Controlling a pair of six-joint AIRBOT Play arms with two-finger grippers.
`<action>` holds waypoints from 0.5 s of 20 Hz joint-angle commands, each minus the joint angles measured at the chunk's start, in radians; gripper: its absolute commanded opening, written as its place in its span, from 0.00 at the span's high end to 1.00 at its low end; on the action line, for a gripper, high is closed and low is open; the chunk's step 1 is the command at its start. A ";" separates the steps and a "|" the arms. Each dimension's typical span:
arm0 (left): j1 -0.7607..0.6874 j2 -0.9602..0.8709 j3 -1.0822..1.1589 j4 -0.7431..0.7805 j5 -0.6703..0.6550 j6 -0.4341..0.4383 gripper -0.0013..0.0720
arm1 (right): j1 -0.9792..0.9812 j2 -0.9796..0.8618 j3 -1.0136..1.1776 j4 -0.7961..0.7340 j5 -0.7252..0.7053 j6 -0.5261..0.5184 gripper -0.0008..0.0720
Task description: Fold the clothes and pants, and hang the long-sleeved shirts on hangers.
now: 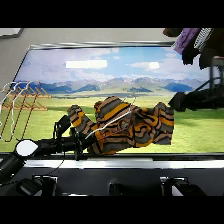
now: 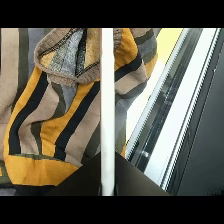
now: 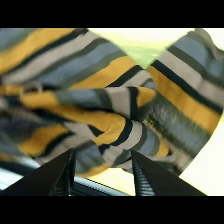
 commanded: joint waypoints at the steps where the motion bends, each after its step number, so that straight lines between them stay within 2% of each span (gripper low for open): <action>1: 0.000 0.000 0.001 0.000 0.000 0.000 0.95 | -0.045 -0.075 0.000 0.239 0.106 -0.851 0.40; 3: 0.000 0.000 0.001 0.000 0.000 0.000 0.95 | -0.023 -0.115 0.000 0.317 0.120 -0.930 0.40; 6: 0.000 0.000 0.001 0.000 0.000 0.000 0.95 | 0.080 -0.158 0.000 0.260 0.098 -1.004 0.40; 8: 0.000 0.000 0.001 0.000 0.000 0.000 0.95 | 0.135 -0.182 0.000 0.210 0.022 -1.020 0.40; 10: 0.000 0.000 0.001 0.000 0.000 0.000 0.95 | 0.159 -0.203 0.000 0.221 -0.043 -1.020 0.40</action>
